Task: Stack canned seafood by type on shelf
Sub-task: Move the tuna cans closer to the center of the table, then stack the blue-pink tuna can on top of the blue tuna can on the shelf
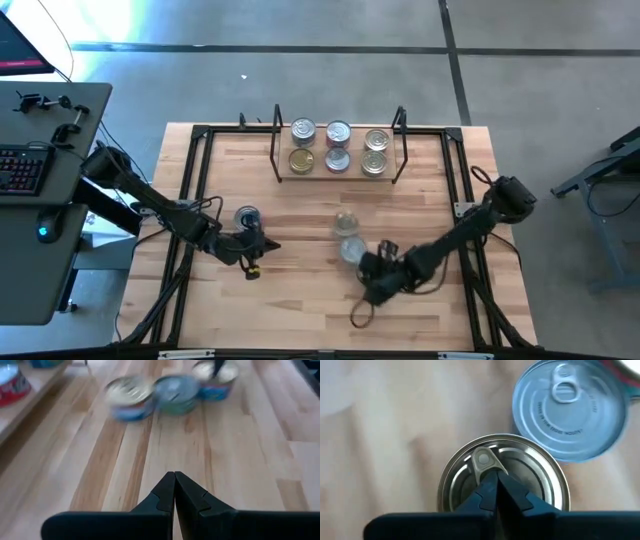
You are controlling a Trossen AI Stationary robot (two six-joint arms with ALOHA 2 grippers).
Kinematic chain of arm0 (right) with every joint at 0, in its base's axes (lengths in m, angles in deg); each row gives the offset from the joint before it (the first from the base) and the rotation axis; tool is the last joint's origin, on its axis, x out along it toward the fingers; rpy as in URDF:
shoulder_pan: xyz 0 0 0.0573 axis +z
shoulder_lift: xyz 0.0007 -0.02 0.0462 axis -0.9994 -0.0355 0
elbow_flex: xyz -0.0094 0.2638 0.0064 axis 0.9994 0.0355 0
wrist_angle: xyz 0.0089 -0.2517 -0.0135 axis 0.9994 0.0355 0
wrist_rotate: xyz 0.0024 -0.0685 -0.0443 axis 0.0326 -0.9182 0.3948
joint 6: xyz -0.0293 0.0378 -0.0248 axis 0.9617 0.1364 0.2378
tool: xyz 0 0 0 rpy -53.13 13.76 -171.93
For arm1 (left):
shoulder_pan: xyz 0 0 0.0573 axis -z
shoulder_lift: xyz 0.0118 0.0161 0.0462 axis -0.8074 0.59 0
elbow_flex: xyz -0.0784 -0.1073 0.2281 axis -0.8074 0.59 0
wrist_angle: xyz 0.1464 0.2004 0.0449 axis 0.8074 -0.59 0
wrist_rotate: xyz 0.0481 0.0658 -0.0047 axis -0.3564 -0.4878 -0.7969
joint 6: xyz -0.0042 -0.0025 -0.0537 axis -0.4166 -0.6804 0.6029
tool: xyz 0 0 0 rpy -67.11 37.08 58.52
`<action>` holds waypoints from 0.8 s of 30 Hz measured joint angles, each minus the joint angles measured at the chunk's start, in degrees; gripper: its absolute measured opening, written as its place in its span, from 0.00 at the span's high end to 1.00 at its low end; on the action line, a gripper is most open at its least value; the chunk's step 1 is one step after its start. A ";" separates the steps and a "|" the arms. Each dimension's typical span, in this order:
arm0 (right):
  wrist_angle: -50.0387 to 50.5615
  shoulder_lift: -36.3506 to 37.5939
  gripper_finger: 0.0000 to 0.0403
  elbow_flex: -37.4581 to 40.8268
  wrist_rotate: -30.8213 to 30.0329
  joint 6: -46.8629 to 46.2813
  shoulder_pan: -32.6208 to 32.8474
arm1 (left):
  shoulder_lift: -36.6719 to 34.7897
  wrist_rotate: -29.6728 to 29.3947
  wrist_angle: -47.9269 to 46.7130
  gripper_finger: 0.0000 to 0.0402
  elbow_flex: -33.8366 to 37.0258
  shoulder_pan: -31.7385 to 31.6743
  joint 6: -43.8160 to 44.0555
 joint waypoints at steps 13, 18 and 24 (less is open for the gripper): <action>-4.41 1.07 1.00 -0.39 -17.21 11.99 -6.12 | 0.00 -2.27 15.37 0.99 0.00 -0.16 -11.36; -5.21 1.44 1.00 -3.04 -27.24 12.70 -7.58 | 0.00 -5.19 14.56 0.99 -0.02 -1.46 -7.59; -5.39 1.00 1.00 -3.15 -24.72 4.94 -16.25 | -2.63 -14.74 -0.92 0.99 -0.44 -0.59 2.76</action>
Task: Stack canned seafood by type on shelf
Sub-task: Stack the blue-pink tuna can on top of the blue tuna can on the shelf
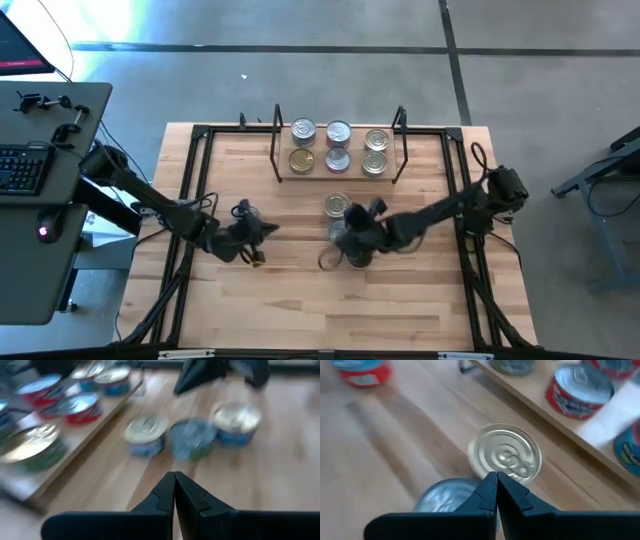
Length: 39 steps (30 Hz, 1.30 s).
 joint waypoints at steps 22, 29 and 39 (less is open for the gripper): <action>-41.35 -9.76 1.00 -0.07 38.20 30.92 -11.79 | 3.96 -2.71 12.90 0.99 1.58 8.50 -13.91; -34.55 -0.35 1.00 -0.09 29.71 36.50 -4.76 | 8.76 -2.57 23.43 0.99 1.60 8.22 -20.88; -12.44 8.60 1.00 -0.09 29.71 34.58 3.31 | 13.63 1.52 28.78 0.99 1.47 1.04 -16.75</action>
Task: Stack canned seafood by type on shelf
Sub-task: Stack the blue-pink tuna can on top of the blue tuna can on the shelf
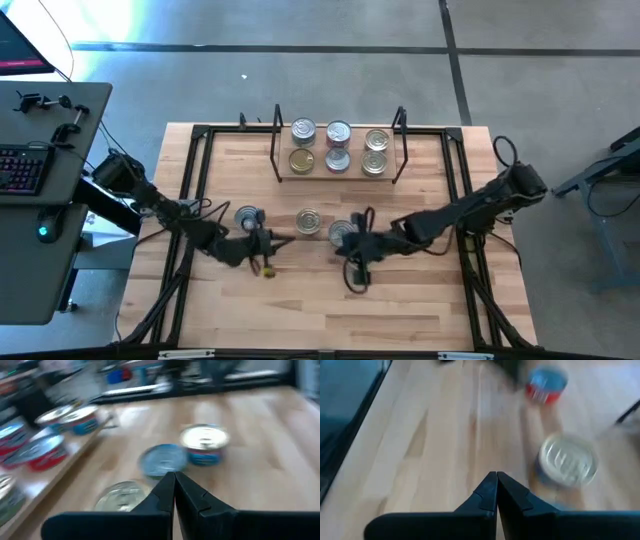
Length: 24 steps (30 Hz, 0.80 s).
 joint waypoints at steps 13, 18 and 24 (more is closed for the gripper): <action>15.25 0.96 1.00 0.00 -4.28 -18.73 6.79 | 1.43 23.58 -5.94 0.72 -0.04 -13.10 -17.27; 15.62 0.72 1.00 0.01 -10.85 -17.91 7.79 | 6.43 23.59 -3.60 0.68 -0.07 -16.39 -20.84; 18.08 0.60 1.00 0.02 -8.83 -10.95 6.99 | 12.18 23.64 2.47 0.70 -0.09 -18.37 -19.79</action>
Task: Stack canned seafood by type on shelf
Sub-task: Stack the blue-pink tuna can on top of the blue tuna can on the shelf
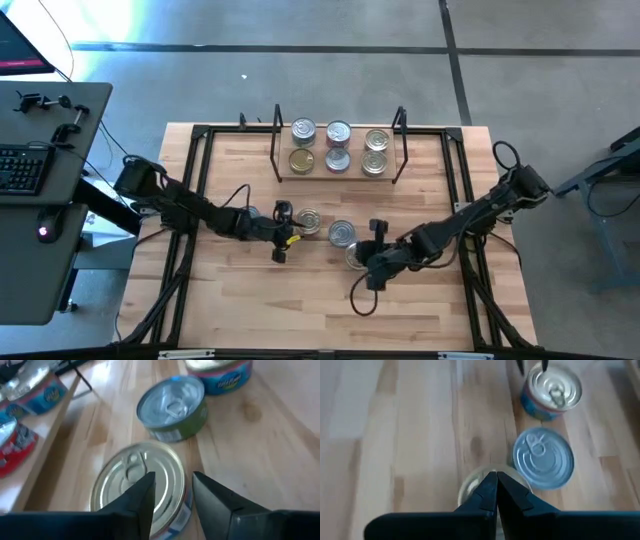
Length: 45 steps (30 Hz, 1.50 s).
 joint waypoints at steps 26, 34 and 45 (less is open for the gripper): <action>-28.54 -16.32 0.48 0.03 5.46 42.80 -13.20 | -7.97 9.68 -1.53 1.00 0.00 -2.36 1.58; -26.44 -17.74 0.47 0.03 -12.97 37.55 -8.47 | -8.34 10.34 -1.81 1.00 0.00 -2.30 1.44; -32.19 -17.10 0.35 -0.02 -11.99 33.66 -8.97 | -8.31 11.39 -2.18 1.00 0.00 -2.01 2.49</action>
